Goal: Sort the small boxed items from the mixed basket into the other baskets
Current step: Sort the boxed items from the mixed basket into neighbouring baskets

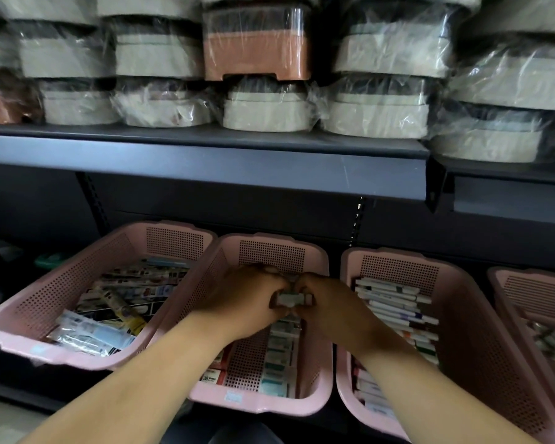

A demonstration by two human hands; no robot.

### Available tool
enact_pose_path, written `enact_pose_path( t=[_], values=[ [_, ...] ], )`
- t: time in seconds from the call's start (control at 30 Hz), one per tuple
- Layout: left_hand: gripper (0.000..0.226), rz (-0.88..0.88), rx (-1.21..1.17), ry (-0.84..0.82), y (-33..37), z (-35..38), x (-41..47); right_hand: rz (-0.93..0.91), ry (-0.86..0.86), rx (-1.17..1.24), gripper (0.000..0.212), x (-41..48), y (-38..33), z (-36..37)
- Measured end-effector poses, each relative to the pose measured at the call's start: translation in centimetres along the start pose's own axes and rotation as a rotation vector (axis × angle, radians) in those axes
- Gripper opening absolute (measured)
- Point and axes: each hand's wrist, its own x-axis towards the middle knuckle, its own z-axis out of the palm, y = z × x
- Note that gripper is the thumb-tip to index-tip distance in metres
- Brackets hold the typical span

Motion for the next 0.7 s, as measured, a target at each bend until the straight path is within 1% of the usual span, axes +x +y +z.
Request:
enact_pose_path(
  t=[0.1,0.2,0.27,0.33,0.57,0.7],
  values=[
    [0.029,-0.026,0.01,-0.06,-0.1,0.1,-0.2,0.02,-0.022,0.028,0.025,0.1,0.5,0.2],
    [0.016,-0.082,-0.02,-0.177,-0.1,0.8,-0.8,0.09,0.014,0.152,0.024,0.6,1.6,0.5],
    [0.016,-0.116,-0.029,-0.266,0.0,1.5,-1.2,0.147,0.036,0.199,0.021,0.8,2.3,0.7],
    [0.019,-0.129,-0.03,-0.313,-0.1,2.3,-1.5,0.172,0.046,0.232,0.02,0.9,2.6,0.7],
    [0.03,-0.152,-0.04,-0.342,-0.1,3.7,-1.6,0.186,0.054,0.263,0.011,1.0,2.8,0.8],
    [0.029,-0.133,-0.033,-0.306,-0.1,3.8,-1.5,0.183,0.064,0.272,0.008,0.9,2.8,0.9]
  ],
)
